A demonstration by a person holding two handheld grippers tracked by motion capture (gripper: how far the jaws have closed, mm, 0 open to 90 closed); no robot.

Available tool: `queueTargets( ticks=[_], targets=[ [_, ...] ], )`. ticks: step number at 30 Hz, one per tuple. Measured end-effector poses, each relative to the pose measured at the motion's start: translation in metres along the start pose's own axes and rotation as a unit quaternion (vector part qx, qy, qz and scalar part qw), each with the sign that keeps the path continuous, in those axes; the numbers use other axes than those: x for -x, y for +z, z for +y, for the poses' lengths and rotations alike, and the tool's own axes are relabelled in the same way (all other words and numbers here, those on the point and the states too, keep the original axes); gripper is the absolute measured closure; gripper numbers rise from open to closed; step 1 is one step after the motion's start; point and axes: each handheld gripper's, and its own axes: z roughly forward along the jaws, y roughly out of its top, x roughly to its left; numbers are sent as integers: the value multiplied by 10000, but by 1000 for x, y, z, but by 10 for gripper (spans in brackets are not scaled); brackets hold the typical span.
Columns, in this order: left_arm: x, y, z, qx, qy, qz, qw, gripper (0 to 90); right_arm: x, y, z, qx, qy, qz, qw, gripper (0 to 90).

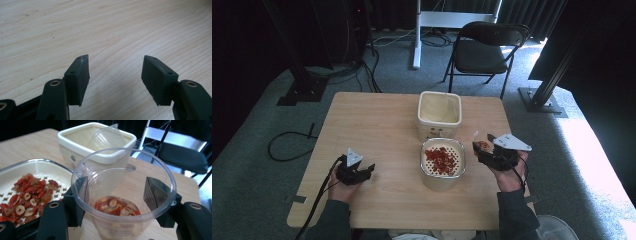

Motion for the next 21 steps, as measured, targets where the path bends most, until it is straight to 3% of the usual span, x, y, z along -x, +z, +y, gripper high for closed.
queueTargets(
  ticks=[3,6,13,19,20,21],
  targets=[
    [0,0,0,0,12,-2,10000,402,-10,0,6,-114,-480,-240,9985,366],
    [1,0,0,-3,9,-8,10000,402,-18,0,12,-200,-911,-428,9947,365],
    [1,1,0,-8,12,-2,10000,402,-26,2,20,-398,-1378,-598,9879,363],
    [2,2,0,-23,37,1,10000,402,-39,8,25,-621,-2065,-799,9732,362],
    [2,2,0,-23,37,1,10000,402,-39,8,25,-621,-2065,-799,9732,362],
    [2,1,0,-27,42,-6,10000,402,-42,9,26,-663,-2215,-836,9693,362]
  ],
)
